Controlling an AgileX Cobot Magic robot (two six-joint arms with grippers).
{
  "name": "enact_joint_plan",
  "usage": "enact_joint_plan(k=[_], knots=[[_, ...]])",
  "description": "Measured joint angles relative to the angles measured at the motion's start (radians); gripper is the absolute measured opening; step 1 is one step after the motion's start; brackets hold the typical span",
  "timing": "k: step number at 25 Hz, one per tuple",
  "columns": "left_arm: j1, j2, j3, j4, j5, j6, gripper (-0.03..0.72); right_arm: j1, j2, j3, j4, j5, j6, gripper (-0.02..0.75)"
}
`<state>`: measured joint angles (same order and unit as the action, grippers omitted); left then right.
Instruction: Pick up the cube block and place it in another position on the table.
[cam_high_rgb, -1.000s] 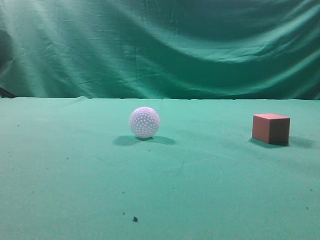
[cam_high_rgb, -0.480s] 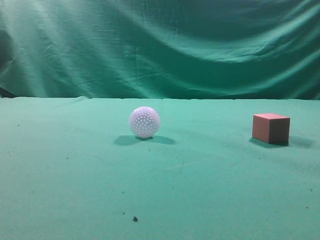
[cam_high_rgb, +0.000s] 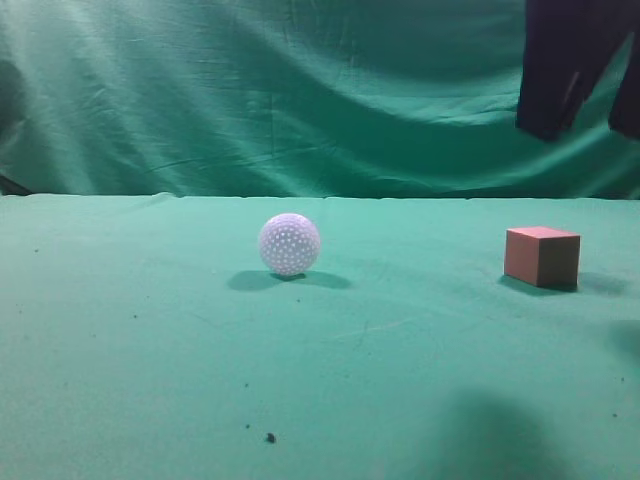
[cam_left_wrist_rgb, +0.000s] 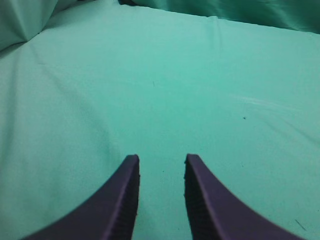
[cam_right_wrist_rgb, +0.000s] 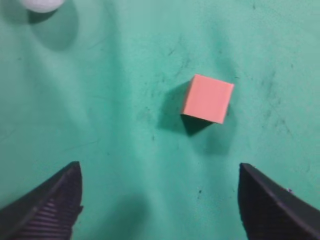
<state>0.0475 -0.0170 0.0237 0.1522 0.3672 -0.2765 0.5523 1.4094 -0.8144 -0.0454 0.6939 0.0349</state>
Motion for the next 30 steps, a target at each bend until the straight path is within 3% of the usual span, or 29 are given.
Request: enact_joint_plan(k=[5, 14, 18, 25, 30], knots=[[0.000, 0.000, 0.000, 0.000, 0.000, 0.000, 0.262, 0.000, 0.115, -0.027, -0.100, -0.018, 0.183, 0.538], [0.000, 0.000, 0.000, 0.000, 0.000, 0.000, 0.262, 0.000, 0.315, -0.129, -0.149, -0.053, 0.229, 0.538], [0.000, 0.000, 0.000, 0.000, 0.000, 0.000, 0.262, -0.040, 0.347, -0.167, -0.185, -0.053, 0.337, 0.216], [0.000, 0.000, 0.000, 0.000, 0.000, 0.000, 0.262, -0.158, 0.364, -0.376, -0.187, -0.029, 0.369, 0.221], [0.000, 0.000, 0.000, 0.000, 0.000, 0.000, 0.262, -0.186, 0.507, -0.571, -0.187, 0.019, 0.306, 0.221]])
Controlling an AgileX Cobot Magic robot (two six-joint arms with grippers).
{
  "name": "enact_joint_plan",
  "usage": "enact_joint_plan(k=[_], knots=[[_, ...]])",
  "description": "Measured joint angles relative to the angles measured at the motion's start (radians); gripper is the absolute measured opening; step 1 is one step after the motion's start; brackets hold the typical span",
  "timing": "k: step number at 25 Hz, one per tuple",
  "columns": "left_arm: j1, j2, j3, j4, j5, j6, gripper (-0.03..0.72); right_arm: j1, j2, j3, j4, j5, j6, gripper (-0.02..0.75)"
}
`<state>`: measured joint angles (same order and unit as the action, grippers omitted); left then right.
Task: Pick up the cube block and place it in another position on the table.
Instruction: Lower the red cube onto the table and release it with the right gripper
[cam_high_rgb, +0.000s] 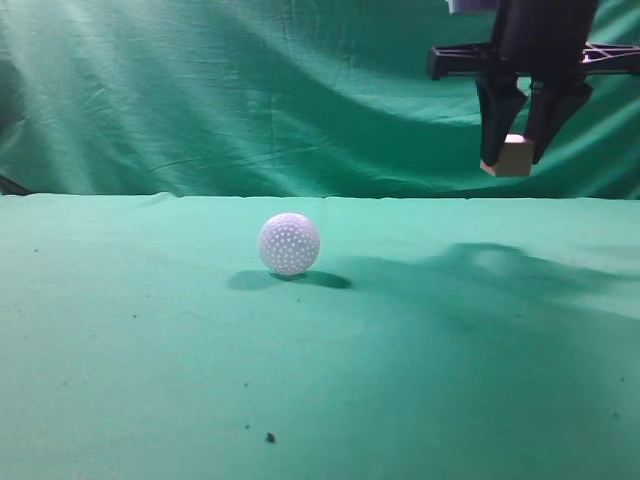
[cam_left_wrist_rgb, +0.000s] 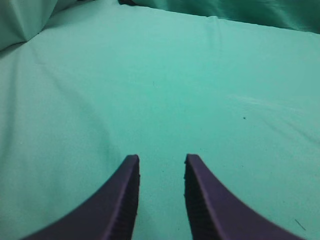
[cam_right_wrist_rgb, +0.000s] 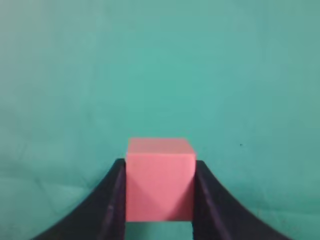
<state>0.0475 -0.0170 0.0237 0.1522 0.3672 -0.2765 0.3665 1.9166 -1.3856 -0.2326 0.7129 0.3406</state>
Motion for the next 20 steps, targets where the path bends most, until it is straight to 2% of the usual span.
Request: enact_joint_plan(k=[8, 12, 14, 17, 20], knots=[[0.000, 0.000, 0.000, 0.000, 0.000, 0.000, 0.262, 0.000, 0.206, -0.212, 0.026, 0.169, -0.028, 0.221], [0.000, 0.000, 0.000, 0.000, 0.000, 0.000, 0.262, 0.000, 0.199, -0.273, 0.092, 0.242, -0.073, 0.459], [0.000, 0.000, 0.000, 0.000, 0.000, 0.000, 0.262, 0.000, 0.176, -0.308, 0.139, 0.294, -0.123, 0.522], [0.000, 0.000, 0.000, 0.000, 0.000, 0.000, 0.262, 0.000, 0.101, -0.328, 0.173, 0.368, -0.164, 0.505], [0.000, 0.000, 0.000, 0.000, 0.000, 0.000, 0.262, 0.000, -0.008, -0.328, 0.179, 0.431, -0.179, 0.230]])
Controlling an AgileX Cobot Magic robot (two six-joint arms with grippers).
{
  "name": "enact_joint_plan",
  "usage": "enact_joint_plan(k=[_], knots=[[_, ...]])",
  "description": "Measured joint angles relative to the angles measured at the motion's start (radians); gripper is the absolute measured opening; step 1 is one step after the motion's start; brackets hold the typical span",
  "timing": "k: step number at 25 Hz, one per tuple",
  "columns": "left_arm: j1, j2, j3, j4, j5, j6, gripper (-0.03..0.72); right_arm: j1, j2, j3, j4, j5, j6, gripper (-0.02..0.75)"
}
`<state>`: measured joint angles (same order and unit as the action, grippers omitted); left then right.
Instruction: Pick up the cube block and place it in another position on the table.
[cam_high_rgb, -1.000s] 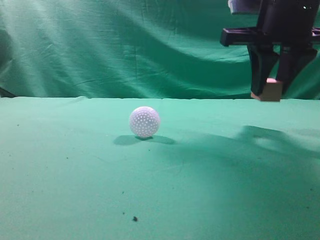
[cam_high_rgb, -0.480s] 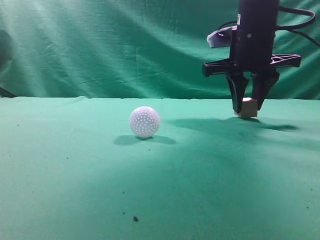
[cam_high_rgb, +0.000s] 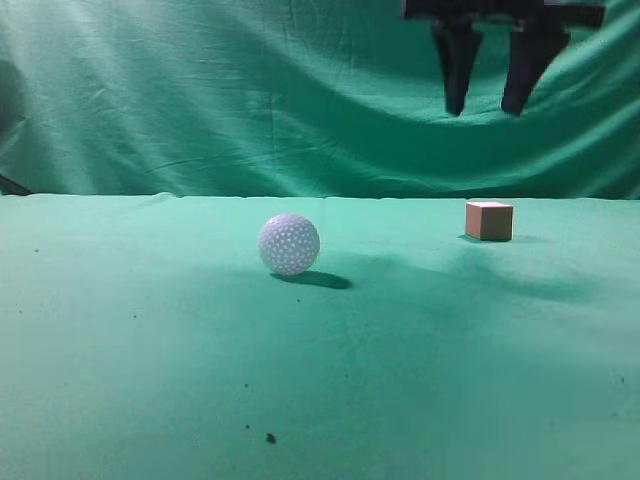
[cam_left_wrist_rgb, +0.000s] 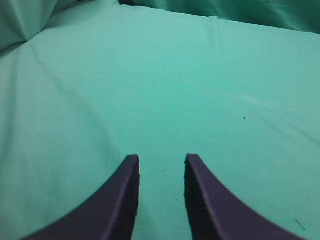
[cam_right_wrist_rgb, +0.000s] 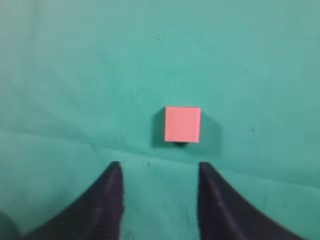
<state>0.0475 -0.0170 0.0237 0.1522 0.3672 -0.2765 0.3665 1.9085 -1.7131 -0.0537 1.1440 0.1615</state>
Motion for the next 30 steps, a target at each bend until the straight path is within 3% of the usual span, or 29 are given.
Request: enact_joint_plan(k=[2, 5, 11, 24, 30], knots=[[0.000, 0.000, 0.000, 0.000, 0.000, 0.000, 0.262, 0.000, -0.083, 0.000, 0.006, 0.039, -0.007, 0.101], [0.000, 0.000, 0.000, 0.000, 0.000, 0.000, 0.262, 0.000, -0.201, 0.000, 0.028, 0.088, -0.017, 0.000], [0.000, 0.000, 0.000, 0.000, 0.000, 0.000, 0.262, 0.000, -0.435, 0.059, 0.058, 0.102, -0.032, 0.000], [0.000, 0.000, 0.000, 0.000, 0.000, 0.000, 0.262, 0.000, -1.025, 0.689, 0.121, -0.071, -0.034, 0.000], [0.000, 0.000, 0.000, 0.000, 0.000, 0.000, 0.262, 0.000, -1.227, 0.826, 0.178, -0.078, -0.037, 0.000]])
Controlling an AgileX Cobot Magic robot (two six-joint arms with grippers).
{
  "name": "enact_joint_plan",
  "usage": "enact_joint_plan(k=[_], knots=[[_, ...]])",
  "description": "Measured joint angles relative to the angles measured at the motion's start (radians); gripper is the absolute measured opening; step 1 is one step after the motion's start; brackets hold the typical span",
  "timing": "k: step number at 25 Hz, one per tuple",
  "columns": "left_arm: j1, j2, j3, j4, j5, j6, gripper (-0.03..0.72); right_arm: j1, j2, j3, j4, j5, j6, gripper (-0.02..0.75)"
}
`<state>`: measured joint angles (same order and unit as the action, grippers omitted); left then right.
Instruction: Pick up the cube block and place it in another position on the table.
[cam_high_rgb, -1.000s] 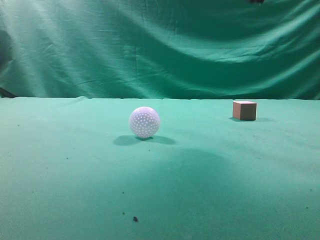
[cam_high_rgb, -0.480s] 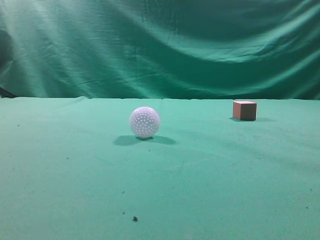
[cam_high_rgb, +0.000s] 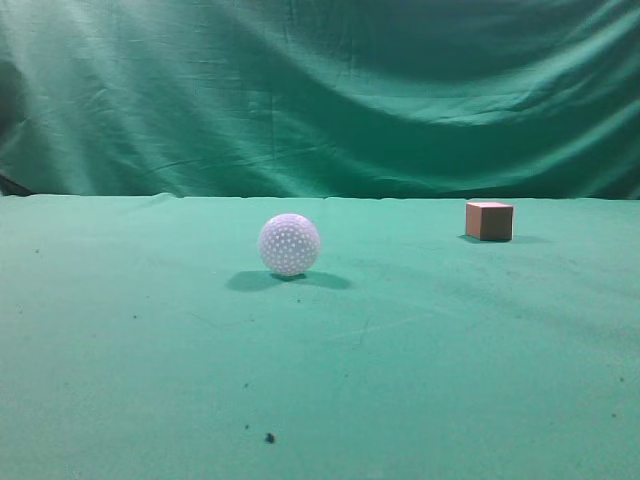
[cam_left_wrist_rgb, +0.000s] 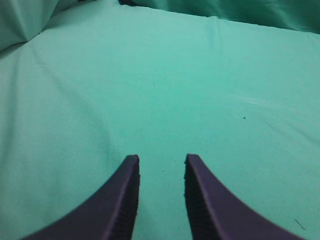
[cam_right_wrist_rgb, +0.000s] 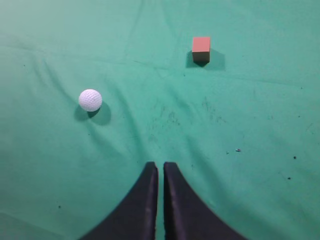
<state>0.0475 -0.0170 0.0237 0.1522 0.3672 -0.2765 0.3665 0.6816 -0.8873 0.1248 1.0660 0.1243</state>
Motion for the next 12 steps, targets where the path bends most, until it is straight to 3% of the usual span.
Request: enact_joint_plan(k=[6, 12], knots=[[0.000, 0.000, 0.000, 0.000, 0.000, 0.000, 0.262, 0.000, -0.078, 0.011, 0.027, 0.121, -0.004, 0.000], [0.000, 0.000, 0.000, 0.000, 0.000, 0.000, 0.262, 0.000, -0.090, 0.018, -0.023, 0.088, -0.010, 0.000]])
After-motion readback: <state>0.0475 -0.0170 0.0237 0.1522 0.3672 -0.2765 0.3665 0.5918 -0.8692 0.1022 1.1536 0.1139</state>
